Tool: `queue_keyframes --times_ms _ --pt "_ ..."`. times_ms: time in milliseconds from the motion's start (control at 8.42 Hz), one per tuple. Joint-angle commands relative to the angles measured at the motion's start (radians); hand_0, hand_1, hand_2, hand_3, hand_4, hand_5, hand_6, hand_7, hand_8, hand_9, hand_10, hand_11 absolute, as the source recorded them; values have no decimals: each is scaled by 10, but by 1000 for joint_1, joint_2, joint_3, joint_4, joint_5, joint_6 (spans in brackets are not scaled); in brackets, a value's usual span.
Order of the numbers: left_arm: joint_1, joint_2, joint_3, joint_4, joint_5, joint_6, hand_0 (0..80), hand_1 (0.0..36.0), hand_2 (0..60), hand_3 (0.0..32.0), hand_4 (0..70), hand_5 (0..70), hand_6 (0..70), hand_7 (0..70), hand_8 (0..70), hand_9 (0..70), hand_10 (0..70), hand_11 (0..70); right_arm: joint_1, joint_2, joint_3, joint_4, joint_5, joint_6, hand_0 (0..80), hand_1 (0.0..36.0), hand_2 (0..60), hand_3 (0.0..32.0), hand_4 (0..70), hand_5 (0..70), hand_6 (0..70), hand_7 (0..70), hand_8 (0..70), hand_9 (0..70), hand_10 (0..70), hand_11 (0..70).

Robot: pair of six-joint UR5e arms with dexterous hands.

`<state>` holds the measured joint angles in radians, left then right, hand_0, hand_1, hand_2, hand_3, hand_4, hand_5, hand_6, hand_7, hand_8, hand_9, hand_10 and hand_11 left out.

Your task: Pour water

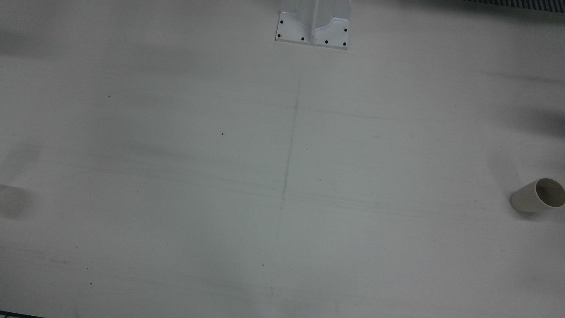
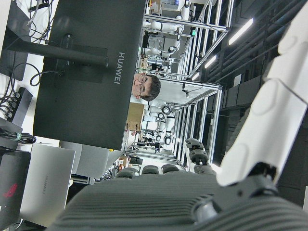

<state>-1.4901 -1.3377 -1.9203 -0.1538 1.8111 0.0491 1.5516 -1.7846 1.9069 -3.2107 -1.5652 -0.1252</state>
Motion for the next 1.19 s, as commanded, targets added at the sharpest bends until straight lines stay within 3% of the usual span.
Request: queue_keyframes --times_ms 0,238,356,475,594,832,950,1069 --pt "4 61 166 -259 -3 173 485 0 0 68 147 62 60 81 2 4 0 0 -36 -1 -3 -1 -1 -16 462 117 14 0 10 49 0 0 0 0 0 0" --pt "17 135 321 -497 2 357 479 0 0 80 135 39 35 47 4 0 0 0 -91 -10 -3 -3 -3 -36 467 128 31 0 25 66 0 0 0 0 0 0" --pt "25 138 478 -633 1 395 468 0 0 104 143 27 24 28 6 0 0 0 -120 -7 -3 -5 -3 -83 469 126 31 0 23 99 20 49 0 0 0 13" --pt "36 132 592 -698 -6 450 473 1 0 100 124 20 12 18 2 0 0 0 -136 -3 -5 -8 0 -121 467 125 36 0 24 118 24 56 0 0 1 17" --pt "50 100 645 -702 -7 533 479 15 0 74 124 24 24 81 16 10 0 0 -148 -1 -9 -8 5 -131 467 126 40 0 29 126 26 66 0 0 0 10" --pt "118 23 653 -663 -16 542 479 13 0 22 141 25 33 60 18 18 0 2 -148 26 -64 -6 8 -120 466 124 43 0 35 127 28 67 0 0 0 4" --pt "195 -10 652 -617 -19 546 480 14 0 22 155 36 40 71 10 3 0 0 -148 31 -65 -6 5 -125 466 126 44 0 37 132 28 66 0 0 0 1" --pt "218 -15 634 -578 -19 561 485 25 0 46 150 52 46 86 7 3 0 0 -148 31 -65 -5 2 -125 468 127 44 0 36 133 26 61 0 0 0 0"
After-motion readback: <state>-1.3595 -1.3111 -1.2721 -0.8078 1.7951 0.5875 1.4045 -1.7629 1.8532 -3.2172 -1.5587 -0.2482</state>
